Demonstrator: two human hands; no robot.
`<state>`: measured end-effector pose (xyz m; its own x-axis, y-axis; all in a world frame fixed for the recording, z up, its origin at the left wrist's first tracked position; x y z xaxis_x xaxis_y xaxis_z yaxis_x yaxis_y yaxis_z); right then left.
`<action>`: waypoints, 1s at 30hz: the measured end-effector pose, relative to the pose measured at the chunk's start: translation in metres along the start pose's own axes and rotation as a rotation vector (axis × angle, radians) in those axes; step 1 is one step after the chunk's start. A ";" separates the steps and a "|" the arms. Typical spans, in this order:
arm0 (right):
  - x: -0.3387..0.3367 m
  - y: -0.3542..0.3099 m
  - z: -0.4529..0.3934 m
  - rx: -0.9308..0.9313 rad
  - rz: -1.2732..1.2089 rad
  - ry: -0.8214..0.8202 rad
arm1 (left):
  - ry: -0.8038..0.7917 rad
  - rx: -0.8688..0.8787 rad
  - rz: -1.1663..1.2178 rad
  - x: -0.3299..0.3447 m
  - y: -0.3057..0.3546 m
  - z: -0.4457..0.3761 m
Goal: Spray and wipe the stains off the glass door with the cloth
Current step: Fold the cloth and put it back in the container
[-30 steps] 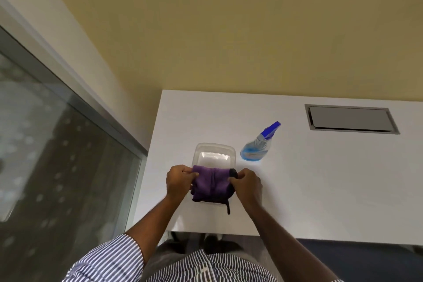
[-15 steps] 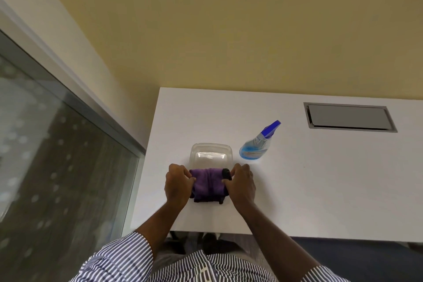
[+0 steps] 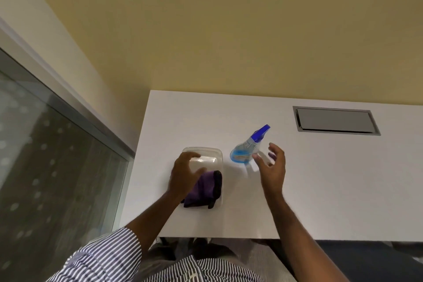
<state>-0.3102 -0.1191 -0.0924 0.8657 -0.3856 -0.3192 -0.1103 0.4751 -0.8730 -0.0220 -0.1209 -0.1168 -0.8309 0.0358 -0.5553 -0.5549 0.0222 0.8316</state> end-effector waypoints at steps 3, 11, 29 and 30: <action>0.000 -0.021 -0.025 -0.023 0.099 -0.124 | -0.185 0.114 0.034 0.031 0.038 -0.029; 0.024 -0.032 -0.041 -0.022 0.187 -0.276 | -0.535 0.251 -0.061 0.102 0.071 -0.060; 0.038 -0.135 -0.002 -0.210 0.107 -0.346 | -0.410 0.337 0.041 0.009 0.099 -0.025; 0.046 -0.135 0.002 -0.204 0.100 -0.382 | -0.401 0.336 0.042 0.001 0.093 -0.019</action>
<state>-0.2547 -0.1995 0.0113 0.9601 -0.0072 -0.2796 -0.2633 0.3146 -0.9120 -0.0756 -0.1376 -0.0398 -0.7341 0.4216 -0.5322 -0.4229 0.3294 0.8442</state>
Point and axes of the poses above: each hand's wrist, its own z-axis away from the middle knuckle, its own x-axis out of the palm, y = z × x, the point moved 6 cm from there along -z, towards the middle knuckle, and after that the axes turned 13 degrees about x, right-handed, at the moved point
